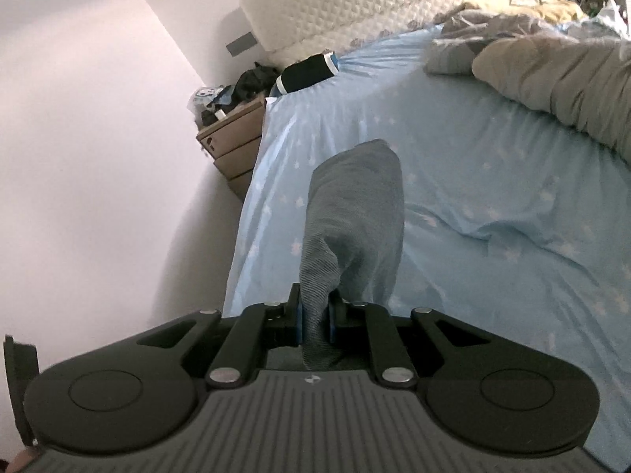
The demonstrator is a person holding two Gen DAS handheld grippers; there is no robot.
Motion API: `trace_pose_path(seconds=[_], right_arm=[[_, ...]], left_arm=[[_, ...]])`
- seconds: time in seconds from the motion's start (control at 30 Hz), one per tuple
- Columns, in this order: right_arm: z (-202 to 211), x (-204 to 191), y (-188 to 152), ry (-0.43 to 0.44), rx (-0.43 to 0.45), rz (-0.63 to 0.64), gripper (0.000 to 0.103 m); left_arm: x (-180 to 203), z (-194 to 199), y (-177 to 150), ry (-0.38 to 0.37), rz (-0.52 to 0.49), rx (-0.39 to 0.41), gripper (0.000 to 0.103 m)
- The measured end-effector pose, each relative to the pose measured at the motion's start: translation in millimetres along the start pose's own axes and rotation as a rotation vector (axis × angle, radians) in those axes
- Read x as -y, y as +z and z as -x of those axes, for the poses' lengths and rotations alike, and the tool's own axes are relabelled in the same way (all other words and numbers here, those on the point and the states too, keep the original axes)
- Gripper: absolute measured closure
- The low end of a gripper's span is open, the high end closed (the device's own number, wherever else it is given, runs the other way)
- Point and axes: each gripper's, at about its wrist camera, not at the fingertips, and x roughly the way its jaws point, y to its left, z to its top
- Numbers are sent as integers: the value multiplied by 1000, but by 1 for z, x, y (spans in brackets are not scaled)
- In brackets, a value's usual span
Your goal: Fold clothes
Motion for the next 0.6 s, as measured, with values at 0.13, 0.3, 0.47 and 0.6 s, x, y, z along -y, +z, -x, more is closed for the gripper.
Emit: trace_pose_path(seconds=[0.13, 0.3, 0.47, 0.6], right_arm=[[-18, -55, -13, -6, -6, 73, 91], [-50, -119, -41, -8, -36, 192, 91], [-95, -165, -83, 24, -97, 300, 91], [-141, -191, -123, 44, -197, 402, 91]], left_arm=[[-47, 13, 10, -19, 66, 23, 38], [-108, 25, 11, -19, 164, 62, 38], [-172, 33, -4, 22, 282, 75, 38], [-210, 39, -24, 52, 357, 70, 38]])
